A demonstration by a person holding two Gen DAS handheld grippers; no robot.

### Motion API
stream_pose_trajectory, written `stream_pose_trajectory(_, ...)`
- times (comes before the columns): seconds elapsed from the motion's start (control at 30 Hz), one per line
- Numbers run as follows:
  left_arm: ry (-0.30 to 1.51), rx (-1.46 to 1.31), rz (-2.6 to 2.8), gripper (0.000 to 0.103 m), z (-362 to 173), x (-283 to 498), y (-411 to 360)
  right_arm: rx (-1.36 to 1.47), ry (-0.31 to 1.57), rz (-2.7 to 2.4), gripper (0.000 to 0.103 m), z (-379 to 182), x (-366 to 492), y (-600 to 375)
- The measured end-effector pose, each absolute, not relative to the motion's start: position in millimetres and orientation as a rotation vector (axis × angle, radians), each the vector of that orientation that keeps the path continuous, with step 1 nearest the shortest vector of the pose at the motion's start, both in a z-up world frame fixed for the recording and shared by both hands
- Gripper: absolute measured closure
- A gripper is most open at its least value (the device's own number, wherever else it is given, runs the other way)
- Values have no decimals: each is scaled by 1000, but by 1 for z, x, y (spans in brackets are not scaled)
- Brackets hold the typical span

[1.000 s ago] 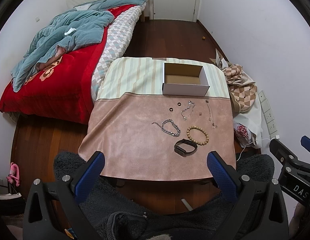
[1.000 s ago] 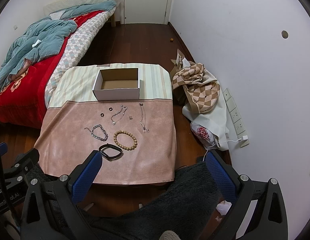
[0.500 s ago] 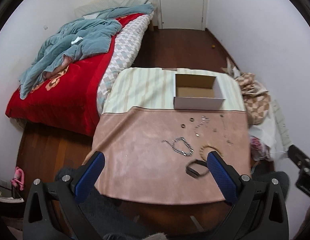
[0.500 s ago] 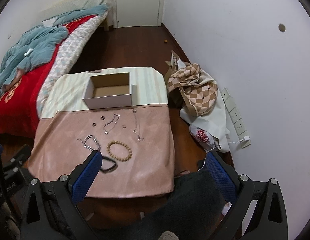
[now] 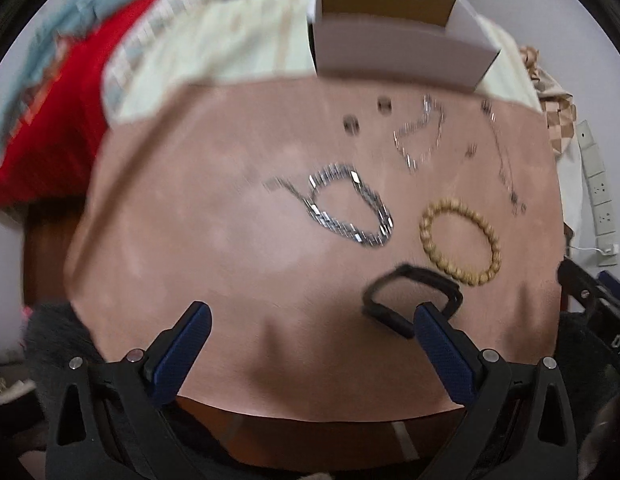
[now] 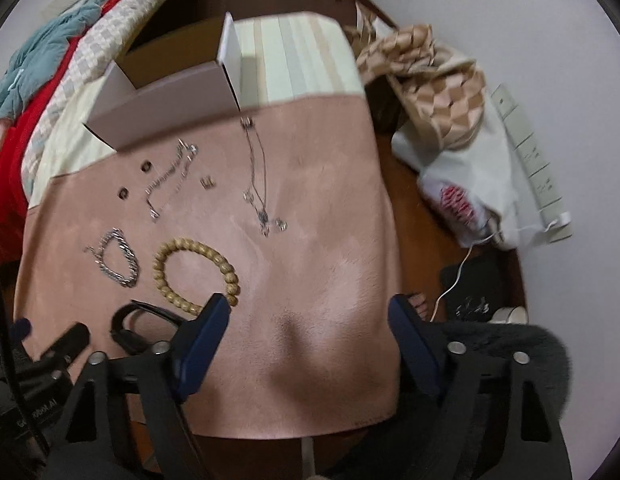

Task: Organize jewelry
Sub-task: 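Grasp the black watch band with the left gripper while the right gripper grasps the wooden bead bracelet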

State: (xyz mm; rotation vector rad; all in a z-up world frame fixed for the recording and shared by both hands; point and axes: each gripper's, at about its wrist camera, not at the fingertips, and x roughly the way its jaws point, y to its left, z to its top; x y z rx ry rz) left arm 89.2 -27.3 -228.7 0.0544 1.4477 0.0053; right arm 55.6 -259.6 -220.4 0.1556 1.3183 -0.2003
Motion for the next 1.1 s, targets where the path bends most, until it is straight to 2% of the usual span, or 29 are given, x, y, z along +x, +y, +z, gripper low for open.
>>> stream_pose_trajectory(0.17,1536,-54,-26,1,-256,94,-30,180,1341,-190,28,-239,55,-263)
stream_pose_trajectory(0.2,1544,-71,-31,4,-260,95,-31,181,1341,-189,28,-240,55,-264)
stream_pose_trajectory(0.27,1558,-92,-30,21,-269,97,-33,186,1341,-184,30,-241,56,-264)
stream_pose_trajectory(0.33,1580,-104,-31,54,-280,98,-34,185,1345,-179,30,-242,57,-263)
stream_pose_trajectory(0.37,1571,-88,-23,56,-281,100,-33,184,1344,-175,31,-243,58,-262)
stream_pose_trajectory(0.4,1542,-63,-23,73,-278,99,-35,183,1344,-173,31,-243,59,-262)
stream_pose_trajectory(0.43,1533,-36,-27,85,-278,99,-36,182,1341,-167,31,-243,60,-261)
stream_pose_trajectory(0.53,1496,72,-22,88,-277,95,-38,201,1331,-133,31,-246,67,-257)
stream_pose_trajectory(0.63,1437,163,1,90,-271,96,-34,200,1326,-97,40,-254,80,-246)
stream_pose_trajectory(0.73,1399,197,44,90,-269,96,-18,150,1324,-66,43,-259,85,-228)
stream_pose_trajectory(0.9,1370,212,79,91,-269,99,-6,-8,1330,-63,54,-269,81,-193)
stream_pose_trajectory(1.07,1358,205,80,91,-272,104,1,-56,1293,-32,82,-266,75,-171)
stream_pose_trajectory(1.1,1356,204,80,91,-272,105,3,-65,1292,-29,85,-265,75,-168)
